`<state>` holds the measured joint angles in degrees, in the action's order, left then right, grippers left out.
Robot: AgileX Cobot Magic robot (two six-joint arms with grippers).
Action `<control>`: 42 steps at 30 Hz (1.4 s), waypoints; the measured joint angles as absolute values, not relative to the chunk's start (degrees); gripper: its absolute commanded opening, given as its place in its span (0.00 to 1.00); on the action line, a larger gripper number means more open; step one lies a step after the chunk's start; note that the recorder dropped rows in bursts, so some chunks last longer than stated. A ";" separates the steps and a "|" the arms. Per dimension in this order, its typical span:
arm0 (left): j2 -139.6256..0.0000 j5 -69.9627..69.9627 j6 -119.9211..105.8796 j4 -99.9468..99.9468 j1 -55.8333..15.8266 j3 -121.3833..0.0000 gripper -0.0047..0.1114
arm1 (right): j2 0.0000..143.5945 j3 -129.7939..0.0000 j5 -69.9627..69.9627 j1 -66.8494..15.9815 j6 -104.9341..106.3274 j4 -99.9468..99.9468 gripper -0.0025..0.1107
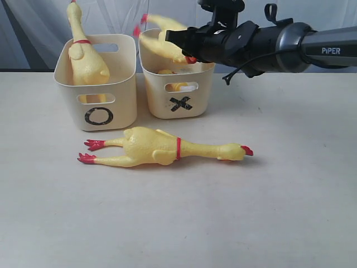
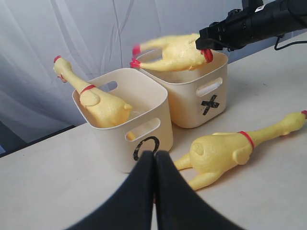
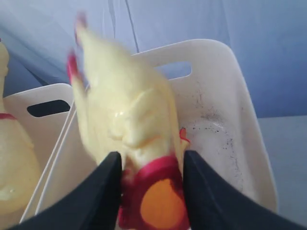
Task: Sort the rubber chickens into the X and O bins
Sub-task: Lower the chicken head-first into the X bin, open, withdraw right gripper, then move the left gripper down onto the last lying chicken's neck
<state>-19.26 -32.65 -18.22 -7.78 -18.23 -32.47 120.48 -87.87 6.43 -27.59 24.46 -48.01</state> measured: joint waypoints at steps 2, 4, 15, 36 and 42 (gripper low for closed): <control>-19.26 -32.65 -18.22 -7.78 -18.23 -32.47 0.04 | 120.48 -87.87 6.07 -27.59 24.46 -48.01 0.37; -19.26 -32.65 -18.22 -7.78 -18.23 -32.47 0.04 | 120.48 -87.99 5.18 -27.59 24.46 -48.01 0.37; -19.26 -32.65 -18.22 -7.78 -18.23 -32.47 0.04 | 119.09 -87.99 3.25 -27.59 24.56 -48.01 0.60; -20.26 -32.65 -20.29 -15.49 -18.23 -32.47 0.04 | 105.50 -87.99 -21.19 -22.86 26.95 -29.11 0.02; -27.81 -32.65 -30.38 -25.54 -18.23 -32.47 0.04 | 100.20 -83.44 -24.49 -20.89 20.14 -18.35 0.02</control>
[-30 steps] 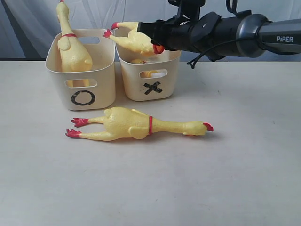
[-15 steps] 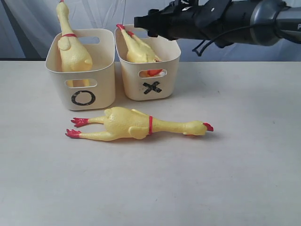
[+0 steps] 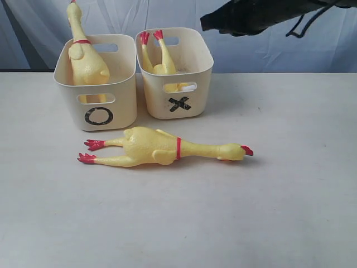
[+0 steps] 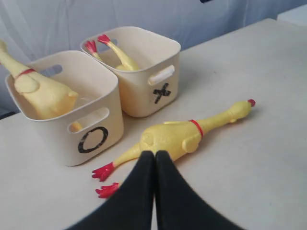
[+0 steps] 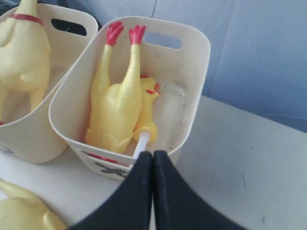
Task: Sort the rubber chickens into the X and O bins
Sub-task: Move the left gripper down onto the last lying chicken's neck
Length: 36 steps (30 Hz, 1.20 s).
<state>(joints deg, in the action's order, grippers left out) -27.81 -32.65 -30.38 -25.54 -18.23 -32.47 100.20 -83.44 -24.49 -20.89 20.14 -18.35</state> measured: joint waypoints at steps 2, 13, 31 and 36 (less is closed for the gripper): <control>-31.35 -32.65 -34.57 -28.58 -18.23 -32.47 0.04 | 97.48 -79.72 -23.07 -20.90 19.65 -17.69 0.02; -47.49 -32.54 -65.51 -50.57 -18.23 -32.47 0.16 | 82.36 -56.06 -11.77 -20.90 19.34 -19.73 0.02; -66.76 -34.73 -96.25 -67.00 -21.68 -39.60 0.49 | 57.68 -32.63 -9.39 -20.90 18.87 -25.91 0.02; -74.58 -31.30 -97.79 -67.47 -27.49 -44.03 0.49 | 53.77 -29.62 -9.18 -20.90 16.19 -25.91 0.02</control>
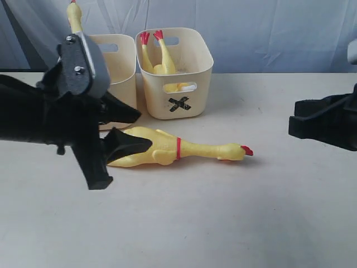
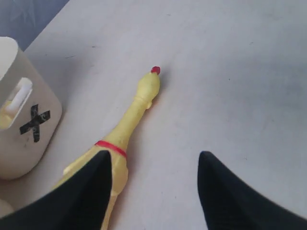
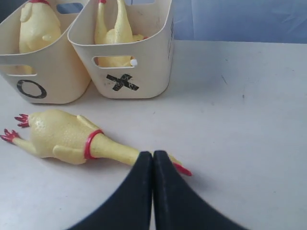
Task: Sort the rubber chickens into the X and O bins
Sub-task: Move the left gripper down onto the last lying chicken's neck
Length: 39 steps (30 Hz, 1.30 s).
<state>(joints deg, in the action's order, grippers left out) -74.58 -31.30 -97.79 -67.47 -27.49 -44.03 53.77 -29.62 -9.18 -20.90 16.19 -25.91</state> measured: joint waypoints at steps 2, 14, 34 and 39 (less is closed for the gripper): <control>-77.99 -29.21 -98.67 -67.47 -29.91 -45.91 0.49 | 52.59 -28.90 -8.84 -20.90 15.48 -25.91 0.02; -97.70 -19.56 -103.95 -67.58 -37.31 -57.18 0.49 | 50.23 -28.42 -7.29 -20.90 14.71 -25.91 0.02; -118.44 -21.73 -105.38 -58.95 -37.52 -74.73 0.49 | 50.23 -28.42 -7.29 -20.90 14.63 -25.91 0.02; -119.85 -21.16 -105.51 -54.41 -37.52 -74.82 0.49 | 50.23 -28.42 -7.29 -20.90 14.63 -25.91 0.02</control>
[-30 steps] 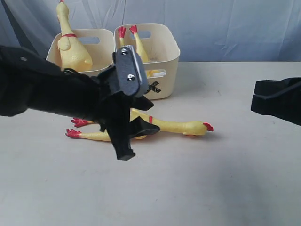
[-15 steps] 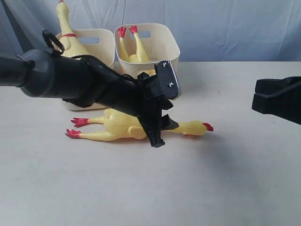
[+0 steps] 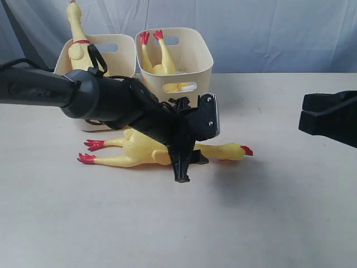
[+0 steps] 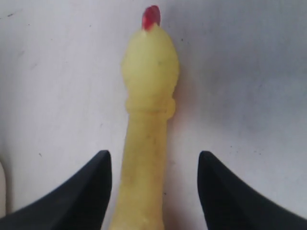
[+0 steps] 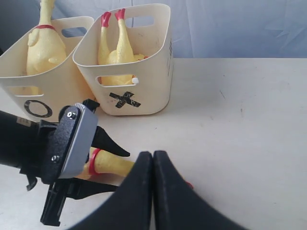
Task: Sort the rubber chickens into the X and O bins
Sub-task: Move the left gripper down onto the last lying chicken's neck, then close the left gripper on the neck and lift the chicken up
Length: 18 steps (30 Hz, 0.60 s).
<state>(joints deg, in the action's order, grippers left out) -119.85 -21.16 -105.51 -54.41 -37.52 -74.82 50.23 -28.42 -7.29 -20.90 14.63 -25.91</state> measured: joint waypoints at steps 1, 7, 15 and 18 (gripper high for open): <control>-119.99 -20.63 -105.51 -53.80 -37.52 -74.82 0.49 | 50.23 -28.42 -7.29 -20.90 14.63 -25.91 0.02; -121.09 -18.09 -105.62 -52.03 -37.52 -75.81 0.49 | 50.23 -28.42 -7.29 -20.90 14.63 -25.91 0.02; -123.60 -17.76 -105.62 -50.80 -37.52 -77.73 0.47 | 50.23 -28.42 -7.29 -20.90 14.63 -25.91 0.02; -123.82 -17.76 -105.62 -50.68 -37.52 -77.99 0.45 | 50.23 -28.42 -7.29 -20.90 14.63 -25.91 0.02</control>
<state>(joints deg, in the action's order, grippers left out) -123.82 -17.76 -105.62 -50.68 -37.52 -77.99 50.23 -28.42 -7.29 -20.90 14.63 -25.91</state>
